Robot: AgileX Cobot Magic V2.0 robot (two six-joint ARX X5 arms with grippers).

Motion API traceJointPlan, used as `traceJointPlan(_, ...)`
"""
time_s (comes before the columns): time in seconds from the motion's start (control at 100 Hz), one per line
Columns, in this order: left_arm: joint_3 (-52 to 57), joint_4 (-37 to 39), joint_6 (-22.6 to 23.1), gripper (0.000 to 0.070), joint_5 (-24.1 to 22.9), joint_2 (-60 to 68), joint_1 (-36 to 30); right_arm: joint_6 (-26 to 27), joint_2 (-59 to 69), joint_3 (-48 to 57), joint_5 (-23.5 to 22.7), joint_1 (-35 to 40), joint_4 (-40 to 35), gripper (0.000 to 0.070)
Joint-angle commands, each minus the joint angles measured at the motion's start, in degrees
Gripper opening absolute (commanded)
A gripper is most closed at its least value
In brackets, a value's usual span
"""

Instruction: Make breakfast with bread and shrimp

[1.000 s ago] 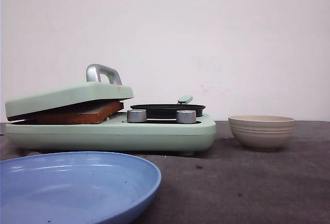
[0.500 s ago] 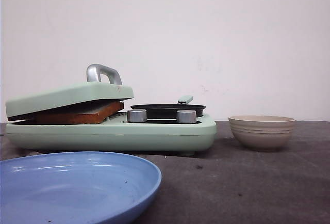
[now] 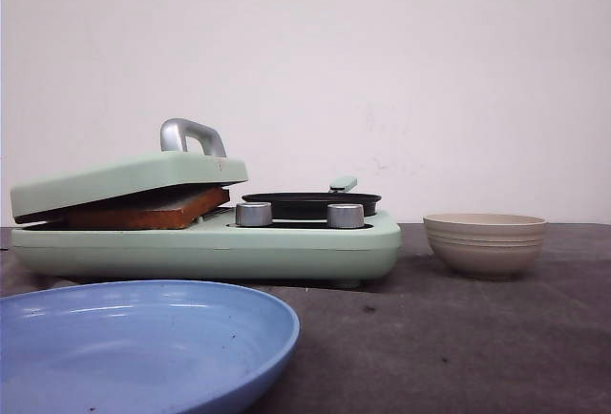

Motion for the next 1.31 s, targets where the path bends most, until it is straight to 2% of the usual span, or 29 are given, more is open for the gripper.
traceJointPlan(0.0,-1.01,0.61,0.22,0.0,0.04,-0.07,-0.04,0.59,0.07,-0.28,-0.04,-0.17,-0.63,0.0)
traceJointPlan(0.28,-1.01,0.61,0.22,0.0,0.04,-0.07,-0.04,0.37,0.07,-0.26,-0.13,-0.13,1.64,0.0)
traceJointPlan(1.3,-1.01,0.61,0.22,0.0,0.07,-0.07,-0.04,0.37,0.07,-0.26,-0.13,-0.17,1.62,0.0)
